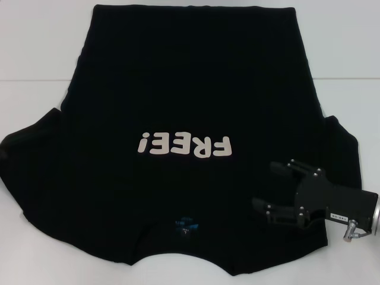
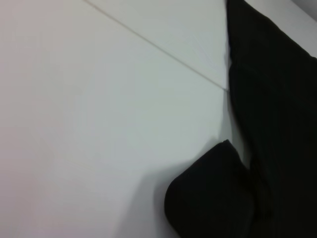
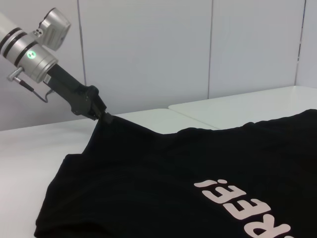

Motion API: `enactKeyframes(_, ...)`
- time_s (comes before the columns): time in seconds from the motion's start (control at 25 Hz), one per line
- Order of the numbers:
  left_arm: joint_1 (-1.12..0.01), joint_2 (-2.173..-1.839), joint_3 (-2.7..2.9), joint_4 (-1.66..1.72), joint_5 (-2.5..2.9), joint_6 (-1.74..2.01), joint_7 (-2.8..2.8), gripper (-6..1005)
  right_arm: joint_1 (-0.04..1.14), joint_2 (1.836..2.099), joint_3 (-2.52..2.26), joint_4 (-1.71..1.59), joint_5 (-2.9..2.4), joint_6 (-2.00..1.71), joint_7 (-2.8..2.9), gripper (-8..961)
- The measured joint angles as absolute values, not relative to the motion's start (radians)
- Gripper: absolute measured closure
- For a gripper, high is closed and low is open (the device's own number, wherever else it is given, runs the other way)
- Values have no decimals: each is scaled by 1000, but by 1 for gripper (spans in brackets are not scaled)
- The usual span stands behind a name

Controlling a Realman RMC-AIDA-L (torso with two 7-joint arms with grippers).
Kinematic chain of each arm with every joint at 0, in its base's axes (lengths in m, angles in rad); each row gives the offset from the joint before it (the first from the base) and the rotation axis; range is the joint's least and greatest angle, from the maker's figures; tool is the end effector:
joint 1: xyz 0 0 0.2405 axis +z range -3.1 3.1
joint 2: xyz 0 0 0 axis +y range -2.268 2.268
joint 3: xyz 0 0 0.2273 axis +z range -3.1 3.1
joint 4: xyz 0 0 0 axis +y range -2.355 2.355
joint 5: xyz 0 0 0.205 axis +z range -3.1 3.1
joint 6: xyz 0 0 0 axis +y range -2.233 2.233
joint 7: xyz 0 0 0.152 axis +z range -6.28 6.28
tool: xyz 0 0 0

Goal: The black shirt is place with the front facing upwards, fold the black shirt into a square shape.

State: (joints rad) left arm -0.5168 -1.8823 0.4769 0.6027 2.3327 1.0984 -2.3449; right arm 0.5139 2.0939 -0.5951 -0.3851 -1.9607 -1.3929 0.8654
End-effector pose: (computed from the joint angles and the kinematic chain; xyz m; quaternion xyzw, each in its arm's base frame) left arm -0.3647 0.3487 0.1089 -0.6440 -0.6648 -0.1681 0.3392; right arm 0.2626 0.3019 -0.0336 -0.9393 0.1240 0.2345 0.2177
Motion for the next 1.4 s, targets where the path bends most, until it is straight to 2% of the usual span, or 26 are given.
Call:
enactKeyframes(0.4,-550,-1870,481,644,2332,1113,-2369,988,512,2094,-595,-385,-1960,-1393,866,11)
enactKeyframes(0.72,-551,-1882,479,652,2324,1167,-2366,986,512,2095,-595,-385,-1960,-1393,866,11)
enactKeyframes(0.84,-570,-1905,485,686,2324,1195,-2366,986,511,2095,-595,-384,-1960,-1393,866,11)
enactKeyframes(1.12,-630,-1986,610,786,2332,1210,-2373,984,510,2095,-600,-370,-1960,-1392,862,11)
enactKeyframes(1.4,-669,-2037,755,788,2333,1175,-2392,983,507,2095,-604,-354,-1960,-1393,862,11)
